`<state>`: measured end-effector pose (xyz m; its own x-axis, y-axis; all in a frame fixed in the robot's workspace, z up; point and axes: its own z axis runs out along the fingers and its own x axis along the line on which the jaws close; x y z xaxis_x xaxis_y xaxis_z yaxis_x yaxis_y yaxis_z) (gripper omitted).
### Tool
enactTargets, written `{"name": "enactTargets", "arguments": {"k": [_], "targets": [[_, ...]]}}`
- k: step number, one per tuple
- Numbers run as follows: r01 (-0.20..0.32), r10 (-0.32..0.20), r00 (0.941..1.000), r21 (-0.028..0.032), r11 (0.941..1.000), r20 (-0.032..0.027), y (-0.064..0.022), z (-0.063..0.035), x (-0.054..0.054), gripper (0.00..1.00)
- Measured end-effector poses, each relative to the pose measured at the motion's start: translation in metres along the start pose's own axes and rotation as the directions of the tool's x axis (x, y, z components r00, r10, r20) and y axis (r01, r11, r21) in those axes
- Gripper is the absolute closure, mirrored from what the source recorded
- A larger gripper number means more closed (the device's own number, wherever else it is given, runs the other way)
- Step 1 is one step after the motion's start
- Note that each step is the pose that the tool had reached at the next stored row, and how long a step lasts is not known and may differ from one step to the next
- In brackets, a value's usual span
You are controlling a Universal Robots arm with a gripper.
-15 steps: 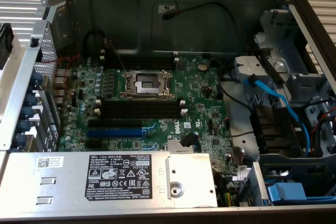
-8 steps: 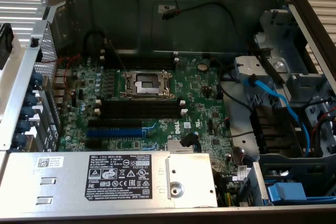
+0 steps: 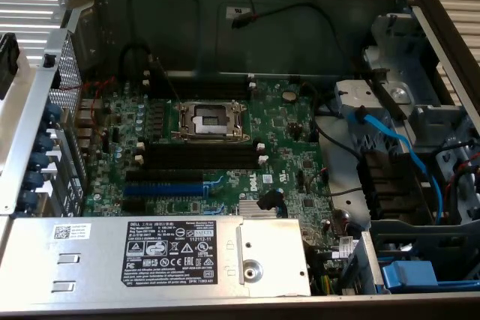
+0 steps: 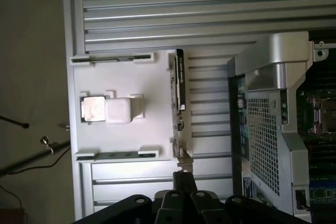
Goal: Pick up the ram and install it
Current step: 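Reach for the ram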
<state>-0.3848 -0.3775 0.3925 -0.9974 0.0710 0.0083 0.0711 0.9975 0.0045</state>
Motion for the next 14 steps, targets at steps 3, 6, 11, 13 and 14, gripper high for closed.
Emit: {"name": "enactTargets", "arguments": {"k": [3, 6, 11, 13, 14], "targets": [[0.0, 0.0, 1.0, -0.0003, 1.0, 0.0, -0.0009, 0.0001, 0.011, 0.9], [0.0, 0.0, 1.0, -0.0003, 1.0, -0.0001, -0.0014, 0.0002, 0.017, 0.9], [0.0, 0.0, 1.0, -0.0003, 1.0, -0.0001, -0.0025, 0.0003, 0.033, 0.9], [0.0, 0.0, 1.0, -0.0004, 1.0, 0.0, -0.0029, 0.0004, 0.039, 0.9], [0.0, 0.0, 1.0, -0.0004, 1.0, 0.0, -0.0031, 0.0004, 0.042, 0.9]]}}
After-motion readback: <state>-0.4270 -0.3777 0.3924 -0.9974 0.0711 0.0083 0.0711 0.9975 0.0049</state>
